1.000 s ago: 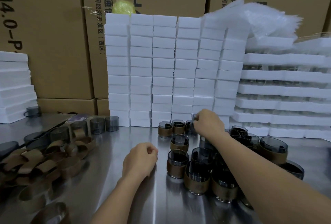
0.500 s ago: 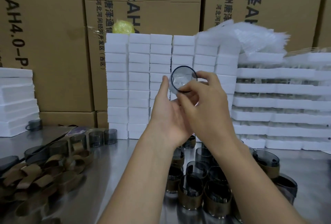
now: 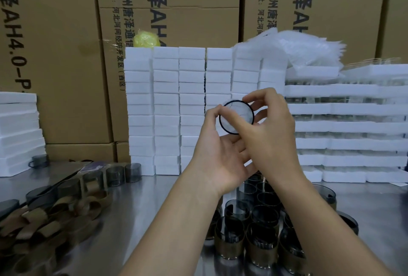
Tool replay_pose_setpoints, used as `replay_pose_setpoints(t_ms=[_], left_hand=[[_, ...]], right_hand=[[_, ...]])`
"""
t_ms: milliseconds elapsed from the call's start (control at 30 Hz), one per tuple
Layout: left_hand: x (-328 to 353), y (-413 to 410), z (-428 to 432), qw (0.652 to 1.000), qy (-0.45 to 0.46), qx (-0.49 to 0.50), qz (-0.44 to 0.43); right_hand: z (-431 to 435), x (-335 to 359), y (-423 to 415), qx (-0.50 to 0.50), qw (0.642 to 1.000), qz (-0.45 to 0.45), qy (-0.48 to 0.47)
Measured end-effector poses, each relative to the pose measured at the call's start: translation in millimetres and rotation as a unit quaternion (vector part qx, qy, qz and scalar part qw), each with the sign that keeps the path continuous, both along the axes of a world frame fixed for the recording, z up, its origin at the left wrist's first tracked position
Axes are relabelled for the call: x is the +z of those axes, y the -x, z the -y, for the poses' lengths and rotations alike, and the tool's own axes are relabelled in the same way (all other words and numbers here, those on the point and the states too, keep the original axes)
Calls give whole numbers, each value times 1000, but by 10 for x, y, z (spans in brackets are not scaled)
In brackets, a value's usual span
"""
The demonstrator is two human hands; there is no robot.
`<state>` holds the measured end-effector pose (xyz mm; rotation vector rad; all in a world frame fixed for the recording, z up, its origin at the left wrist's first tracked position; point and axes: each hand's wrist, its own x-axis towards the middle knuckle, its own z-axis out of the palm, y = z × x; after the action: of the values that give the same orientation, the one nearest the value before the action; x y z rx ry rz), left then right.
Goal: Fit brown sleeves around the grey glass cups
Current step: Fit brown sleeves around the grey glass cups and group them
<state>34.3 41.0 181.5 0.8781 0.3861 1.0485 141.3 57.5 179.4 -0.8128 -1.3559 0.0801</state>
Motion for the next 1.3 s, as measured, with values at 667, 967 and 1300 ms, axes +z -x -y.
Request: replay_pose_setpoints(t_ms=[667, 967, 1300], left_hand=[[83, -3, 58, 995, -45, 79, -37], [13, 103, -85, 884, -284, 340, -149], [57, 71, -72, 784, -430, 423, -145]], right_hand=[[24, 147, -334, 131, 988, 57, 57], [11, 62, -203, 126, 981, 145, 32], [37, 71, -135, 164, 979, 106, -60]])
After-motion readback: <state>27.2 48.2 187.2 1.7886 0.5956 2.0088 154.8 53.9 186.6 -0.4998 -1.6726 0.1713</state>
